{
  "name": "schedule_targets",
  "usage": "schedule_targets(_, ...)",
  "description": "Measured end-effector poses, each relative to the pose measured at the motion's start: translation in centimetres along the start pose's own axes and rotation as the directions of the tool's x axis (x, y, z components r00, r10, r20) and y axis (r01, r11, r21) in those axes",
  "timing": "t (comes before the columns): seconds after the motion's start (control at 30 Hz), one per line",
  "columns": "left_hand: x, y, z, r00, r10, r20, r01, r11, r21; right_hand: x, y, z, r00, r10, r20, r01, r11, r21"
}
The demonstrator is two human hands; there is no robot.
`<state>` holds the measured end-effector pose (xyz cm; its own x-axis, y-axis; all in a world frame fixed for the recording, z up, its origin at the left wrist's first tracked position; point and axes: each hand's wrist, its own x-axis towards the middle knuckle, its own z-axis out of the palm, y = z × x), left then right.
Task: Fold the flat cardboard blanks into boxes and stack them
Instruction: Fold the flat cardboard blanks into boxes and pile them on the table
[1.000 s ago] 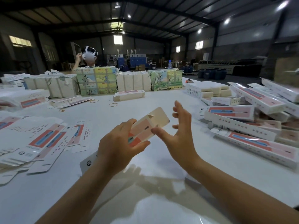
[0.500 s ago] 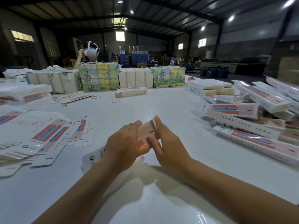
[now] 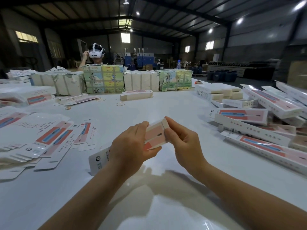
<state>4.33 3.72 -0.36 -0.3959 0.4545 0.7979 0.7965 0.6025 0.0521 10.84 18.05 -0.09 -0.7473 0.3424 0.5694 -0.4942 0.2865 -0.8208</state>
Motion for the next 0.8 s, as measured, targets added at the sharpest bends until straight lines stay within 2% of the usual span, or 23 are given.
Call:
schedule_targets(0.1, -0.1, 0.1, -0.3, 1.000, 0.001, -0.013, -0.002, 1.000, -0.018, -0.2, 0.0, -0.1, 0.999, -0.044, 0.018, 0.044, 0.999, -0.012)
schedule_targets(0.27, 0.1, 0.2, -0.7, 1.000, 0.015, -0.028, -0.014, 1.000, 0.015, -0.1, -0.1, -0.1, 0.999, -0.029, 0.021, 0.030, 0.998, -0.052)
schedule_targets(0.4, 0.2, 0.1, -0.8, 0.995, 0.090, -0.031, -0.085, 0.987, 0.139, 0.1, 0.0, -0.1, 1.000, 0.018, 0.003, -0.018, 0.991, -0.131)
schedule_targets(0.5, 0.2, 0.3, -0.6, 0.993, 0.111, -0.028, -0.103, 0.973, 0.206, -0.2, 0.0, -0.1, 0.999, -0.028, -0.014, 0.024, 0.974, -0.224)
schedule_targets(0.63, 0.3, 0.9, -0.4, 0.997, 0.072, -0.031, -0.063, 0.971, 0.231, -1.0, -0.2, 0.5, 0.985, -0.156, 0.067, 0.170, 0.927, -0.334)
schedule_targets(0.8, 0.2, 1.3, -0.5, 1.000, 0.011, 0.014, -0.014, 0.979, 0.202, -1.4, 0.4, 0.9, 0.985, -0.080, 0.150, 0.143, 0.867, -0.477)
